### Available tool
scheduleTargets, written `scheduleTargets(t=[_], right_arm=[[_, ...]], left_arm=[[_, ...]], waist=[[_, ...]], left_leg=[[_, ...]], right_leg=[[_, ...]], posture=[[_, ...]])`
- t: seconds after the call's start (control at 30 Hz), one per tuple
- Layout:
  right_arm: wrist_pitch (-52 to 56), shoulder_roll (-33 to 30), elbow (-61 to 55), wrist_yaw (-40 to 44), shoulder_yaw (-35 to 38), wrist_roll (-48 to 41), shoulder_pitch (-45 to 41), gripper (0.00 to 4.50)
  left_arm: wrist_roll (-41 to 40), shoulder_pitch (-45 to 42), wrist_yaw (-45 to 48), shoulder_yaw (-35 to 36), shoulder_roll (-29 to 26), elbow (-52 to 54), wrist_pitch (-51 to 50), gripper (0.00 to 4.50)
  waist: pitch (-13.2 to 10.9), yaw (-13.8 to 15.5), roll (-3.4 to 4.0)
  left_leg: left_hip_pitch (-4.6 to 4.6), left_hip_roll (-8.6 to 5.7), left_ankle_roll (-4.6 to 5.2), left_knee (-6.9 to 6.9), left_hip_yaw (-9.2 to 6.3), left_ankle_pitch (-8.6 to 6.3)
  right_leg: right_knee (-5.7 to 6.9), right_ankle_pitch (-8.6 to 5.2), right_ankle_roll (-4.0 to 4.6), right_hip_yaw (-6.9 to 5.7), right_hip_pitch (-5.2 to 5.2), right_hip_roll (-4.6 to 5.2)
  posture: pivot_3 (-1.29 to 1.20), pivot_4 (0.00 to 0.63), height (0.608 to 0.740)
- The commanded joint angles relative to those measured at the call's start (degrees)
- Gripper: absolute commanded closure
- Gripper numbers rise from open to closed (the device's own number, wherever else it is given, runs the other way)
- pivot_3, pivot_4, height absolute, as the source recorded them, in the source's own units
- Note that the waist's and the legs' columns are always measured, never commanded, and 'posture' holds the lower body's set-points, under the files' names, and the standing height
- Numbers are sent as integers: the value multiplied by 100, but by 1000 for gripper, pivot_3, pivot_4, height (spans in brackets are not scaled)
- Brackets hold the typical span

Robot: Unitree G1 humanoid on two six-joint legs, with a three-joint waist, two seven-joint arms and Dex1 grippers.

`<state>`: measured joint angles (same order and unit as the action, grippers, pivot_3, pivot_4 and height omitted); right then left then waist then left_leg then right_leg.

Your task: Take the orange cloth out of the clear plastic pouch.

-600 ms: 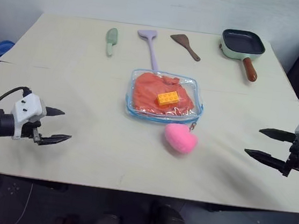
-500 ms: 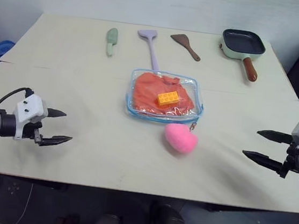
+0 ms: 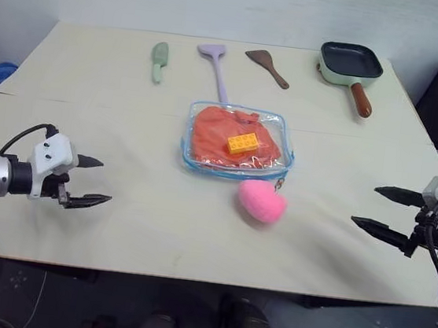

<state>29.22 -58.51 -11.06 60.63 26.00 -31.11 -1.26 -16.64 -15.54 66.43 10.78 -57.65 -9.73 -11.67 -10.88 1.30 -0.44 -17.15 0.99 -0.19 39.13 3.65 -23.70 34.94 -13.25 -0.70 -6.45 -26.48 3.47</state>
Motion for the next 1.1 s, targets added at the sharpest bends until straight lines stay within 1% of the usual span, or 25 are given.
scheduleTargets(t=[0.03, 0.2, 0.27, 0.33, 0.43, 0.6, 0.7, 0.77, 0.9, 1.1], right_arm=[[153, 48, -279, -9, 65, -242, -76, 22], [359, 232, -580, -276, 11, -415, -192, 22], [543, 378, -895, -459, -24, -605, -227, 22], [619, 523, -1264, -697, -154, -599, -210, 22], [640, 705, -1669, -1208, -456, -359, -346, 22], [1008, 1079, -2153, -1925, -725, -531, -631, 22], [1154, 1236, -2486, -2227, -845, -560, -648, 22], [1260, 1355, -2694, -2416, -860, -624, -605, 22], [1384, 1551, -3099, -2735, -806, -689, -276, 22], [1472, 1718, -3427, -3062, -673, -842, 32, 22]], left_arm=[[-255, -118, 31, 92, 66, 288, -232, 0], [-464, -522, 14, -41, 365, 422, -526, 0], [-501, -915, 23, -249, 619, 400, -623, 0], [-307, -1447, -29, -581, 960, 163, -502, 0], [83, -2399, -112, -1102, 1583, -505, -175, 0], [638, -3836, -24, -1737, 2617, -2101, 719, 0], [1227, -4605, -538, -2017, 3198, -3454, 1546, 0], [1553, -5073, -1119, -2099, 3553, -4307, 1794, 0], [1681, -5467, -1453, -2051, 4109, -5028, 1938, 0], [1951, -5678, -2064, -2028, 4558, -5679, 2012, 0]], waist=[[0, 0, 0], [0, 4, -1], [0, 23, -1], [0, 31, -1], [1, 54, -5], [-2, 12, -14], [-4, 22, -18], [-7, 15, -23], [-10, 18, -29], [-12, 10, -32]], left_leg=[[0, 0, 0, 0, 0, 0], [0, -2, -2, 6, 1, 1], [0, -4, -4, 7, 3, 3], [-1, -8, -5, 10, 2, 4], [-2, -14, -7, 19, 1, 7], [-12, -19, -6, 42, 7, 8], [-11, -21, -6, 62, 14, 8], [-13, -23, -5, 65, 17, 8], [-16, -20, -1, 57, 13, 6], [-19, -22, 7, 61, 7, 6]], right_leg=[[1, 0, 0, 0, 0, 0], [5, 0, 0, 1, 0, 0], [8, 1, -1, 4, 1, 0], [10, 2, -3, 4, 1, 1], [13, 5, -7, 0, 4, 1], [35, 11, -15, 5, 4, -1], [38, 12, -16, -7, -1, -2], [35, 12, -17, -10, 0, -2], [32, 14, -19, -9, 0, -1], [27, 17, -25, -14, -1, 2]], posture=[[0, 150, 740], [0, 150, 740], [0, 150, 740], [0, 150, 740], [0, 150, 740], [0, 150, 740], [0, 150, 740], [0, 150, 740], [0, 150, 740], [0, 150, 740]])
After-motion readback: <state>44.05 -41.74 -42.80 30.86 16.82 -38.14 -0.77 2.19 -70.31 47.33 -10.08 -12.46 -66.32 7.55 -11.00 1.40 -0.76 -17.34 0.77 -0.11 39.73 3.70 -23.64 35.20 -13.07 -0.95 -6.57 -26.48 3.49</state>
